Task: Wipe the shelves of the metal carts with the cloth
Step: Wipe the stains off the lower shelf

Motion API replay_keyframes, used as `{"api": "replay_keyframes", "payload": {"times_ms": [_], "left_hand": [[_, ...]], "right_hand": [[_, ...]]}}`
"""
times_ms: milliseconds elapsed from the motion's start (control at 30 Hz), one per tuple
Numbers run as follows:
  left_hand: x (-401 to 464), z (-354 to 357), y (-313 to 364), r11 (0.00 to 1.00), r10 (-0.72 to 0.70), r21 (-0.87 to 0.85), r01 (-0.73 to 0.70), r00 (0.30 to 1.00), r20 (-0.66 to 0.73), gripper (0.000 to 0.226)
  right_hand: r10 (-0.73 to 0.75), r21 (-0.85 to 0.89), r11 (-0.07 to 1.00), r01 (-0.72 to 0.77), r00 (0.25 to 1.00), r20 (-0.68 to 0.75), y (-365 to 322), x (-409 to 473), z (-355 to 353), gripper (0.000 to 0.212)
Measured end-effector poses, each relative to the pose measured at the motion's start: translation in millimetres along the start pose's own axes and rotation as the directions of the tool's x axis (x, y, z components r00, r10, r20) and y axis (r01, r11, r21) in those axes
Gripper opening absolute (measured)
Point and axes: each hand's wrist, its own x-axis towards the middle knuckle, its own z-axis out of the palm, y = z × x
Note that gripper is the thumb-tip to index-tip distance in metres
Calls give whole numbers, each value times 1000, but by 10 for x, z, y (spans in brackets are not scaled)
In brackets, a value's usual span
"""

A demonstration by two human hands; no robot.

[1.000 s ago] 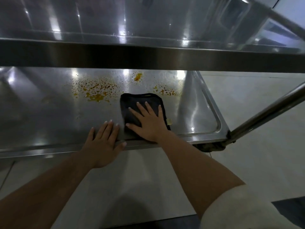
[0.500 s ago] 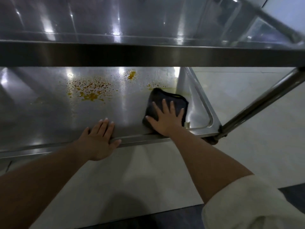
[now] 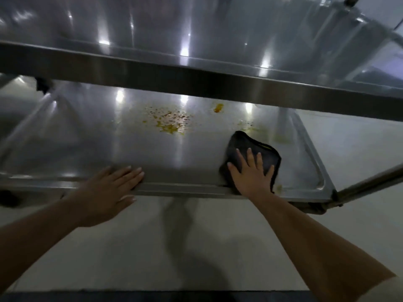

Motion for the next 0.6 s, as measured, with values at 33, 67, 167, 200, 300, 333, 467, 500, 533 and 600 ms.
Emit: {"api": "replay_keyframes", "payload": {"times_ms": [33,67,167,200,300,333,467,500,533,600], "left_hand": [[-90,58,-33,1000,-21,-14,21,1000,-10,91],[-156,121,-55,999,-33,-39,33,999,-16,88],[-218,201,-55,997,-47,-69,44,998,-31,81],[-215,204,-54,997,-51,-66,48,998,-46,80],[-196,198,-66,997,-30,-71,25,997,-74,74],[-192,199,-99,997,-11,-81,5,997,-72,73],[-255,234,-443,993,-83,-90,73,990,-114,75],[-298,264,-577,982,-158,-122,143,980,-124,76],[-346,297,-719,968,-219,-151,200,968,-121,76],[-428,377,-1002,948,-291,-163,273,951,-103,77]], "right_hand": [[65,23,998,-64,998,-1,-96,-25,12,64],[123,38,992,-123,992,2,-209,-54,34,65],[186,24,982,-187,982,15,-654,-101,120,68],[139,2,990,-139,990,22,-833,-92,145,68],[-226,-76,969,237,966,125,-1442,-34,207,68],[-362,-94,921,379,919,160,-1656,-39,240,67],[-585,-108,789,605,793,170,-2092,-142,381,65],[-584,-102,793,601,797,154,-2048,-147,384,67],[-574,-105,802,588,808,132,-1957,-148,368,69],[-510,-136,846,516,857,80,-1712,-128,313,72]]}}
